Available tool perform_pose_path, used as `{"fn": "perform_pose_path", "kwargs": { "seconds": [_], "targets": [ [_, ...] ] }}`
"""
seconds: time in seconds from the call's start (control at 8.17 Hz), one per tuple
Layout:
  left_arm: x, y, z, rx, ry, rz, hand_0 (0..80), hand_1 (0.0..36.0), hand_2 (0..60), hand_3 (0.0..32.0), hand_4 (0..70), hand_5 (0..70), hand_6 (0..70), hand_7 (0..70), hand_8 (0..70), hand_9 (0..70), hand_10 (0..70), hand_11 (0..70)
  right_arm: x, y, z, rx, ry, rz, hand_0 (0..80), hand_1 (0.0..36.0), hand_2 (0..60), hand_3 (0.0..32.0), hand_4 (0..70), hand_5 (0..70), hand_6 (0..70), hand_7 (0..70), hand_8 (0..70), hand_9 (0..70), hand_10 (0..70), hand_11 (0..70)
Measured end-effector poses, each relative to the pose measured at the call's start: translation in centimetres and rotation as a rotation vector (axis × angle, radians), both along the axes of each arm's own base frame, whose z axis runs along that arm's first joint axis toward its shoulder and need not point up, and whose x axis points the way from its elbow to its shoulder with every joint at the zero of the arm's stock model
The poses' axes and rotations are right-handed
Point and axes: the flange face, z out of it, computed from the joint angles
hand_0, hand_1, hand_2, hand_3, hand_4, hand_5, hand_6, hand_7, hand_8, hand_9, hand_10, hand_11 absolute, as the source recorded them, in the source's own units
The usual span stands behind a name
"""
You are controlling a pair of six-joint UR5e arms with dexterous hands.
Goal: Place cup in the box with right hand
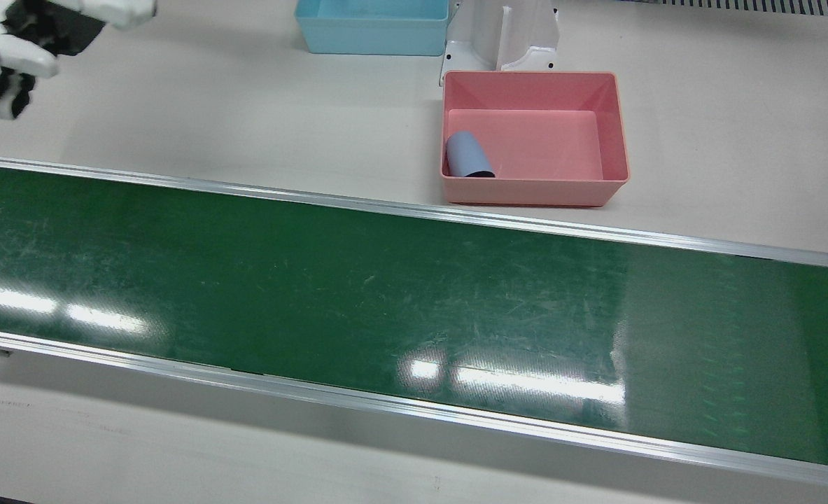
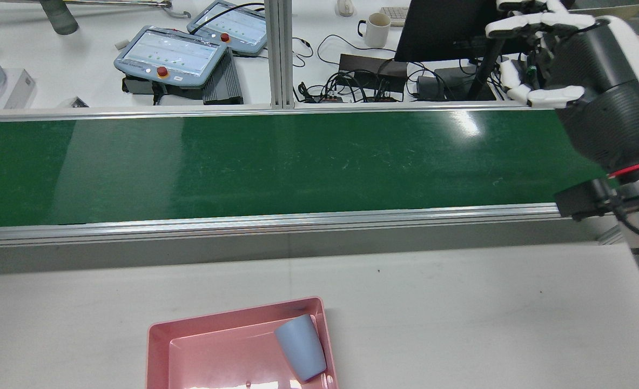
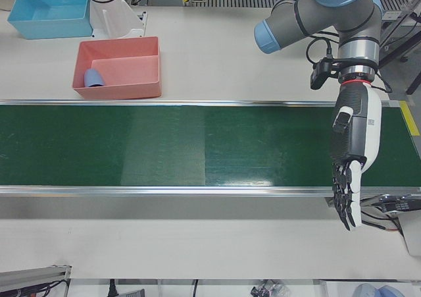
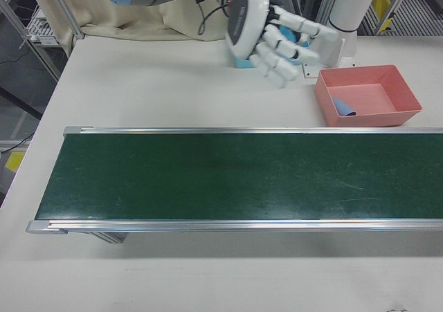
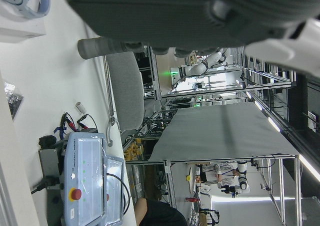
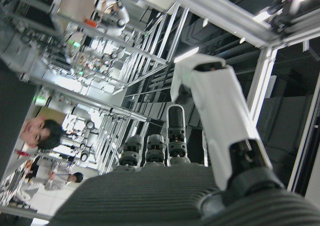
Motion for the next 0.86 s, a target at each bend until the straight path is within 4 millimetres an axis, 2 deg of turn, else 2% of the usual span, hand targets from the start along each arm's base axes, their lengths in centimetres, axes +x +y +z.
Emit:
{"fn": "perform_pose_path", "kwargs": {
  "seconds": [0.12, 0.24, 0.37, 0.49, 0.61, 0.73, 0.86],
  "targets": [
    [0.0, 0.0, 0.0, 0.0, 0.0, 0.0, 0.0, 0.0, 0.0, 0.0, 0.0, 0.0, 0.0, 0.0, 0.0, 0.0, 0.0, 0.0, 4.4, -3.2, 4.3, -0.077, 0.075, 0.022, 78.4, 28.6, 10.1, 0.0, 33.9, 9.6, 9.5, 33.5, 5.0, 12.4, 7.6, 14.0],
    [0.0, 0.0, 0.0, 0.0, 0.0, 0.0, 0.0, 0.0, 0.0, 0.0, 0.0, 0.0, 0.0, 0.0, 0.0, 0.0, 0.0, 0.0, 9.0, -6.1, 9.3, -0.175, 0.125, 0.034, 66.6, 24.1, 4.6, 0.0, 29.8, 8.8, 8.2, 28.8, 5.2, 11.1, 7.7, 13.8],
    [0.0, 0.0, 0.0, 0.0, 0.0, 0.0, 0.0, 0.0, 0.0, 0.0, 0.0, 0.0, 0.0, 0.0, 0.0, 0.0, 0.0, 0.0, 12.0, -8.7, 14.4, -0.248, 0.146, 0.035, 60.7, 20.2, 0.7, 0.0, 26.5, 8.1, 7.8, 25.2, 5.8, 11.2, 8.6, 14.9],
    [0.0, 0.0, 0.0, 0.0, 0.0, 0.0, 0.0, 0.0, 0.0, 0.0, 0.0, 0.0, 0.0, 0.0, 0.0, 0.0, 0.0, 0.0, 13.4, -11.8, 20.4, -0.275, 0.141, 0.014, 59.8, 18.1, 0.0, 0.0, 26.4, 7.8, 7.4, 24.5, 5.7, 11.3, 8.9, 15.2],
    [0.0, 0.0, 0.0, 0.0, 0.0, 0.0, 0.0, 0.0, 0.0, 0.0, 0.0, 0.0, 0.0, 0.0, 0.0, 0.0, 0.0, 0.0, 13.8, -14.2, 25.9, -0.267, 0.12, -0.013, 59.6, 17.5, 0.0, 0.0, 27.1, 7.6, 7.4, 25.9, 5.5, 11.3, 8.3, 14.3],
    [0.0, 0.0, 0.0, 0.0, 0.0, 0.0, 0.0, 0.0, 0.0, 0.0, 0.0, 0.0, 0.0, 0.0, 0.0, 0.0, 0.0, 0.0, 13.8, -15.5, 28.9, -0.249, 0.102, -0.029, 59.4, 18.0, 0.0, 0.0, 27.8, 7.7, 7.6, 26.1, 5.4, 11.2, 9.0, 15.3],
    [0.0, 0.0, 0.0, 0.0, 0.0, 0.0, 0.0, 0.0, 0.0, 0.0, 0.0, 0.0, 0.0, 0.0, 0.0, 0.0, 0.0, 0.0, 13.7, -16.4, 29.9, -0.226, 0.09, -0.037, 58.2, 16.5, 0.0, 0.0, 26.2, 7.5, 7.6, 24.6, 5.8, 11.4, 9.4, 15.8]
  ]
}}
